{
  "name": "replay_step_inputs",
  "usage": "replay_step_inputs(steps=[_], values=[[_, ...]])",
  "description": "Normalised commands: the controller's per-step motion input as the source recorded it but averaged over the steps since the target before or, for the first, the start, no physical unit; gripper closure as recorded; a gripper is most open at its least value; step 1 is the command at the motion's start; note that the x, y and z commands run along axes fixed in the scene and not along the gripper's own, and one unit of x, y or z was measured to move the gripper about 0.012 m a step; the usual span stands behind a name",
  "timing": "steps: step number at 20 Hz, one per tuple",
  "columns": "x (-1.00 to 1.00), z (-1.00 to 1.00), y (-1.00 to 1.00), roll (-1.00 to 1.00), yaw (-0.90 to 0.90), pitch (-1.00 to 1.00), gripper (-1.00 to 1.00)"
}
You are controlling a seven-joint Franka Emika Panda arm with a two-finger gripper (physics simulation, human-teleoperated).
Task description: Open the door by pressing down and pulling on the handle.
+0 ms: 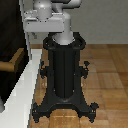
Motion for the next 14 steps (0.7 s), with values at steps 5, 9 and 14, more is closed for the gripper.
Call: replay_step_inputs(steps=[5,9,14], values=[[0.00,0.00,-0.60,0.00,0.00,0.00,-1.00],[0.00,0.00,-0.50,0.00,-0.08,0.00,-1.00],[0.00,0.00,-0.60,0.00,-0.12,0.00,-1.00]])
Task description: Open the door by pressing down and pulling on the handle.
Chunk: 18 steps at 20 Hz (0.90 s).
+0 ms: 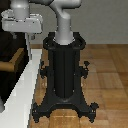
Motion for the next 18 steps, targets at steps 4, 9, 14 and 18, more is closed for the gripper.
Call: replay_step_inputs(steps=[4,9,14,18], values=[[0.00,0.00,-0.50,0.00,-0.08,0.00,-1.00],[0.40,0.00,0.00,0.00,0.00,0.00,-1.00],[0.20,0.00,-0.20,0.00,0.00,0.00,-1.00],[0.00,0.00,-0.25,0.00,0.00,0.00,-1.00]])
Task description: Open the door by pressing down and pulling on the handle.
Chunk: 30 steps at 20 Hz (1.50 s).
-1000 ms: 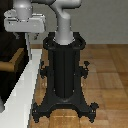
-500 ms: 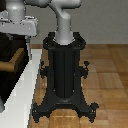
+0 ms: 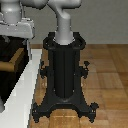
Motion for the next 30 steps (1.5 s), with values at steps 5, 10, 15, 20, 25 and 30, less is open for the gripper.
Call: replay_step_inputs(steps=[5,10,15,20,25,30], values=[[0.00,-0.40,-0.40,0.00,0.00,0.00,-1.00],[0.00,-0.60,-0.60,0.00,0.00,0.00,-1.00],[0.00,-0.80,-0.40,0.00,0.00,0.00,-1.00],[0.00,-0.20,0.00,0.00,0.00,0.00,-1.00],[0.00,0.00,0.00,0.00,0.00,0.00,-1.00],[0.00,0.00,0.00,0.00,0.00,0.00,-1.00]])
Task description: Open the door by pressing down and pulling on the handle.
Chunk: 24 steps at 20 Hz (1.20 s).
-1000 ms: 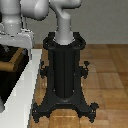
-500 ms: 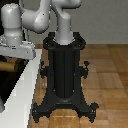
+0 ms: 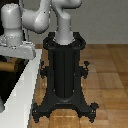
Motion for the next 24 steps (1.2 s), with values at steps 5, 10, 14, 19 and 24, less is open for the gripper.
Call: replay_step_inputs(steps=[5,10,14,19,24], values=[[0.00,0.00,0.00,0.00,0.00,0.00,1.00],[0.00,0.00,0.00,0.00,0.00,0.00,1.00],[0.00,0.00,0.00,0.00,0.00,0.00,1.00],[0.00,0.00,0.00,0.00,0.00,-0.12,1.00],[0.00,-0.60,0.00,0.00,0.00,-0.09,1.00]])
